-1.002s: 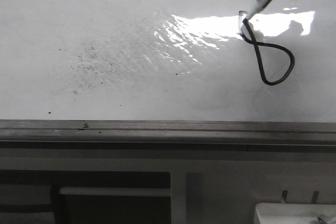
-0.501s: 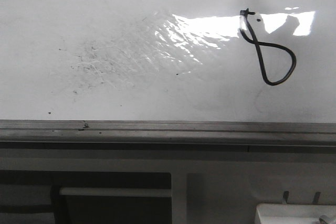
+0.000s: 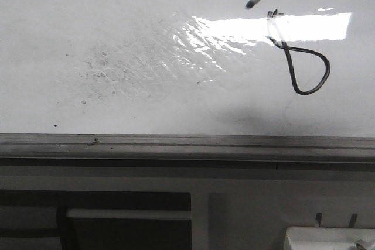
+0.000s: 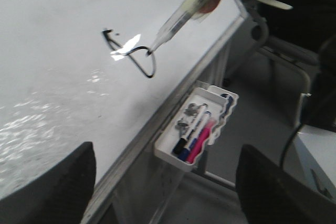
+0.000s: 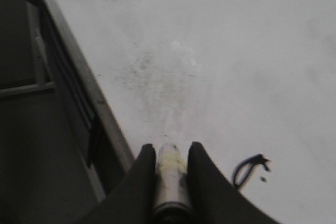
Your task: Write number 8 on whiteboard
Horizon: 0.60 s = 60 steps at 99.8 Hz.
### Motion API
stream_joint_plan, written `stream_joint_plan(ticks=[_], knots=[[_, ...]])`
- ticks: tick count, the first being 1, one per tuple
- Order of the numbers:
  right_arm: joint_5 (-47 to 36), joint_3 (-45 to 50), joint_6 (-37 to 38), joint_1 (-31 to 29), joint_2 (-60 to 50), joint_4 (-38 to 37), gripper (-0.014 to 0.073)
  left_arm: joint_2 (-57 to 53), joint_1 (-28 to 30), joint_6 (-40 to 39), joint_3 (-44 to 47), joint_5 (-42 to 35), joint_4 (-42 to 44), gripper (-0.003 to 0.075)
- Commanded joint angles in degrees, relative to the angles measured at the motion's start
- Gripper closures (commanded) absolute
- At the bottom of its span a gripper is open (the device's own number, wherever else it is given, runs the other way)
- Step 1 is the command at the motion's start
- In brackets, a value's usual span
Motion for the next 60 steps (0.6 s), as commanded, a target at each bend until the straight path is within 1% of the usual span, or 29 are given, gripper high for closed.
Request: stream_joint_plan(ticks=[1,10,20,37,60], knots=[[-3.35,-1.83,-0.25,4.74,1.59,1.22,0.0639,3.69,-0.07,12.99,-1.56,3.52,-11.97,0.0237],[-3.69,-1.83,-0.25,9.45,3.3,1.22,0.0638,7.0,-0.07,18.15,-1.56,6.1,-15.59,0.0241],[-3.78,-1.83,-0.25,12.69,5.17,1.22,0.0639,10.15,-0.07,20.56,-2.32,8.84,-16.02,0.0241],[-4.36,-1.83,-0.25,16.29,7.12,1.22,0.0639,14.69,-0.67,20.94,-5.54,11.79,-16.02,0.0241],[-6.82,-1.83,-0.25,18.95,8.02,1.22,0.0639,19.82,-5.54,20.94,-7.51,10.94,-14.93,0.0242]])
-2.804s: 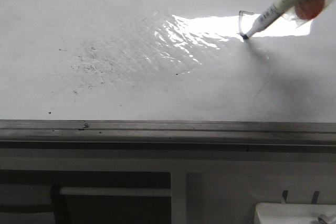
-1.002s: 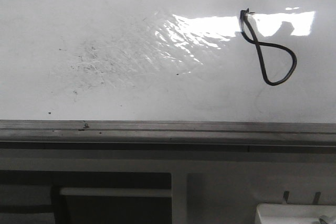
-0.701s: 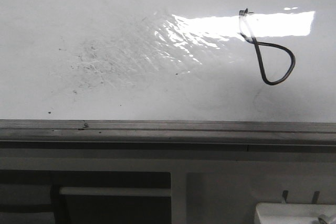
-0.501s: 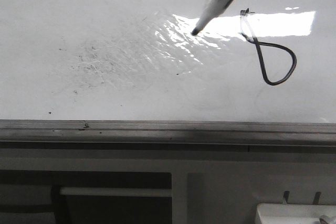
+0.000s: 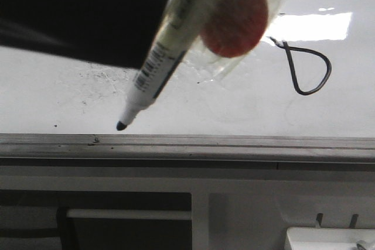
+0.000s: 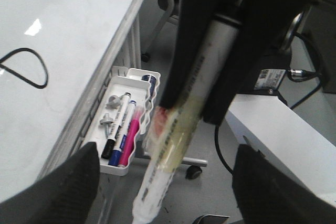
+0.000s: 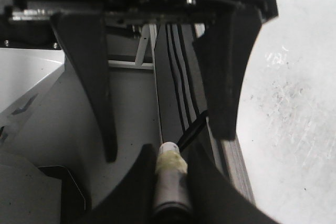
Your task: Write number 8 on whiteboard
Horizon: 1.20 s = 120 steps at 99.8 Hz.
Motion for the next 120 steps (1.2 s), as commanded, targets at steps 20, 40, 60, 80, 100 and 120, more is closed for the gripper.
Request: stream_joint_plan(ticks=[20,40,60,80,100,120], knots=[[-4.87,-1.83,-0.25,0.47,-0.34,0.6,0.0638,2.29,-2.07,0.1,-2.15,-0.4,-2.91,0.0433],[-4.87,-1.83,-0.25,0.47,-0.34,0.86,0.0638,2.29,-2.07,0.22,-2.15,-0.65,-3.01,0.0741],[-4.87,-1.83,-0.25,0.47,-0.34,0.71,0.052,2.66,-2.07,0.22,-2.15,-0.65,-3.01,0.0741],[-7.49,-1.83,-0.25,-0.93,-1.44,0.58,0.0093,2.66,-2.07,0.22,-0.8,-2.73,-3.27,0.0741],[-9.7,-1.83,-0.25,-4.52,-7.25,0.18,0.02,2.66,-2.07,-0.01,1.05,-13.21,-12.11,0.0741],[-9.44,-1.83,0.35,-8.61,-12.11,0.18,0.0657,4.26,-2.07,-0.01,1.2,-25.51,-28.02,0.0741]])
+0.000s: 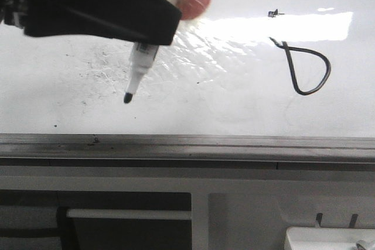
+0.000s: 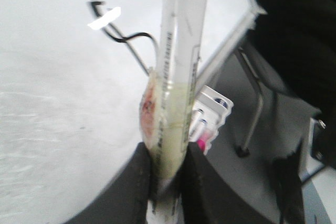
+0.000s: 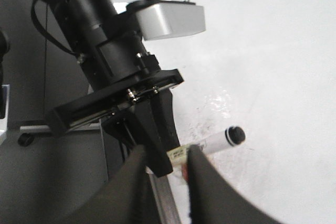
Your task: Write number 8 on whiteboard
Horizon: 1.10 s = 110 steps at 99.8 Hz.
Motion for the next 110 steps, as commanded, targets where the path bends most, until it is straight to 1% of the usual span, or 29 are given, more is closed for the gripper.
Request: stream_joint_plan(ticks=[1,12,22,33,38,53,70,82,104,110], knots=[[-4.39,-1.83,0.34,-1.72,-1.95,-0.04,0.0654,0.52,-0.31,-0.55,-1.45,-3.48,-8.35,0.0741],[-4.39,-1.83,0.77,-3.18,-2.69,-0.04,0.0654,3.76,-0.31,-0.55,-1.45,-4.38,-9.83,0.0741],[-4.39,-1.83,1.03,-4.16,-2.82,-0.04,0.0654,6.87,-0.31,-0.21,-1.56,-8.2,-11.68,0.0741],[-4.39,-1.83,5.05,-5.77,-2.86,-0.04,0.0654,9.72,-0.31,0.16,-2.5,-12.44,-13.11,0.0741],[-4.14,-1.83,6.22,-6.91,-3.0,-0.04,0.0654,10.54,-0.31,0.16,-3.31,-12.67,-13.11,0.0741],[-2.81,-1.83,6.22,-9.52,-3.52,-0.04,0.0654,12.18,-0.39,0.16,-6.92,-13.62,-13.11,0.0741],[-0.45,-1.83,6.34,-10.38,-3.74,-0.04,0.0657,13.05,-0.39,1.1,-10.53,-21.63,-12.75,0.0741],[0.03,-1.83,9.21,-10.38,-3.74,-0.04,0.0657,13.89,-0.39,1.1,-10.75,-25.99,-11.14,0.0741],[-0.07,-1.83,9.21,-10.38,-3.74,-0.04,0.0657,15.45,-0.39,1.1,-10.75,-26.5,-10.1,0.0736],[-0.07,-1.83,9.21,-10.38,-3.74,-0.04,0.0657,15.45,-0.39,1.1,-10.75,-26.63,-10.1,0.0693]])
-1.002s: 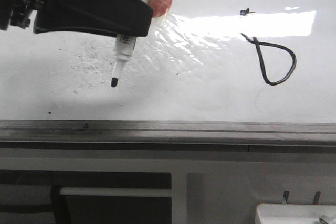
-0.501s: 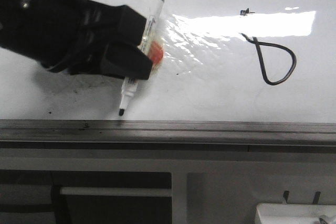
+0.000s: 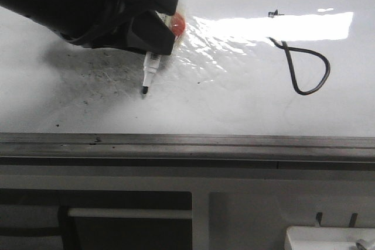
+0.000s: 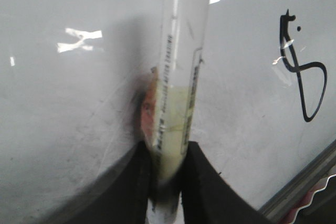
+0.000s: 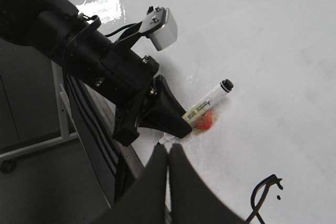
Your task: Write number 8 on whiteboard
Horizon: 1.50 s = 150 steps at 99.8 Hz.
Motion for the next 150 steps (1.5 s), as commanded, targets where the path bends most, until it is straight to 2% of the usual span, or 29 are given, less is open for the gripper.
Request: stream_joint_plan(ticks=[1,8,18,27,51,62,78,87,94,106,116,131,150], knots=[[-3.93,-1.83,0.16,-0.29,-0.3,0.09,0.0657,0.32,0.49,-0.32,-1.25,-6.14,-0.41,0.0685],[-3.93,-1.83,0.16,-0.29,-0.3,0.09,0.0657,0.32,0.49,-0.32,-1.25,-6.14,-0.53,0.0565],[-3.93,-1.83,0.16,-0.29,-0.3,0.09,0.0657,0.32,0.49,-0.32,-1.25,-6.14,-0.61,0.0346],[-4.15,-1.83,0.16,-0.29,-0.3,0.09,0.0657,0.32,0.49,-0.32,-1.25,-6.14,-0.61,0.0242],[-2.57,-1.83,0.16,-0.76,-1.81,-0.5,0.0657,-4.18,0.37,-0.86,-1.02,-4.74,-3.4,0.0167],[-2.32,-0.86,0.16,-3.64,-5.9,-1.35,0.0657,-11.62,-0.14,-0.86,-0.09,-4.85,-3.14,0.0167],[-2.73,4.58,0.16,-10.01,-15.05,-6.6,0.0657,-23.36,-0.14,-0.36,4.61,-4.85,-2.76,0.0169],[-2.73,9.01,0.16,-12.93,-20.83,-9.32,0.0657,-29.65,-0.14,-0.36,8.89,-4.01,-2.76,0.0202],[-3.11,12.13,0.16,-14.06,-24.85,-10.49,0.0657,-33.92,-0.14,-0.36,12.47,-3.72,-2.76,0.0274],[-2.25,15.57,0.16,-14.43,-29.96,-10.49,0.0657,-40.96,-0.14,-0.36,18.21,-2.94,-2.76,0.05],[-1.63,17.67,0.16,-14.43,-32.23,-10.49,0.0657,-46.05,-0.14,-0.36,22.11,-2.2,-2.88,0.0743],[-0.53,19.04,0.16,-14.43,-32.48,-10.49,0.0657,-51.6,-0.14,-0.36,25.06,-2.2,-2.99,0.0741],[-0.12,19.2,0.16,-14.43,-32.48,-10.49,0.0657,-52.45,-0.14,-0.36,25.64,-2.2,-3.36,0.0741]])
